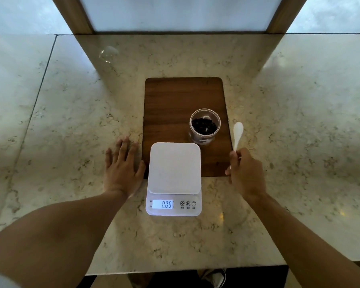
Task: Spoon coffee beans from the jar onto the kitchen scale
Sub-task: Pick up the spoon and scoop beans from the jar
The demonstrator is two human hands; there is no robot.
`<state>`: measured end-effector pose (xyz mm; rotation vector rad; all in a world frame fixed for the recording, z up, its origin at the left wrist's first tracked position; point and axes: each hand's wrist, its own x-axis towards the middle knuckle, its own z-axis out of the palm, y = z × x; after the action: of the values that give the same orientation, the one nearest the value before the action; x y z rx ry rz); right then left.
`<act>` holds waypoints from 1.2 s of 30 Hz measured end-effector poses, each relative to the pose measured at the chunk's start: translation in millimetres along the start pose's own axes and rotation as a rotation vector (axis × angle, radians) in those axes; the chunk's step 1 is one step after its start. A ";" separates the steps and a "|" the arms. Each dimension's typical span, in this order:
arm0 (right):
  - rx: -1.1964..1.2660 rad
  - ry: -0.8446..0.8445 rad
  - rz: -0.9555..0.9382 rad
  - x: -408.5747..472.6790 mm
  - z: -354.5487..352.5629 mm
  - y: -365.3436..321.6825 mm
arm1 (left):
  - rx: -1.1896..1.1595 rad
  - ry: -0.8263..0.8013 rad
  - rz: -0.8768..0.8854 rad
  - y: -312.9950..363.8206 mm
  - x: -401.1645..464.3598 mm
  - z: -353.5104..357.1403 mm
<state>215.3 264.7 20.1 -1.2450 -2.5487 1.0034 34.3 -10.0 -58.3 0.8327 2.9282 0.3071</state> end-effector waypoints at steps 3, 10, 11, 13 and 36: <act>-0.006 0.137 -0.080 6.0 -10.5 -14.8 | -0.008 0.010 0.000 -0.2 0.0 1.1; -0.077 0.195 -0.196 5.4 -24.1 -37.6 | -0.007 0.037 0.005 -3.9 0.9 5.4; -0.116 0.177 -0.212 5.5 -24.6 -39.1 | -0.004 0.035 0.006 -4.3 1.0 5.8; -0.192 0.155 -0.248 8.1 -24.9 -41.7 | 0.009 0.034 0.005 -5.1 1.0 5.6; -0.313 0.027 -0.103 52.9 -16.8 -76.6 | 0.036 0.003 0.011 -4.9 0.4 4.2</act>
<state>137.3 279.0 71.7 -1.1675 -2.7934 0.5793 32.0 -13.1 -63.4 0.8537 2.9410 0.2570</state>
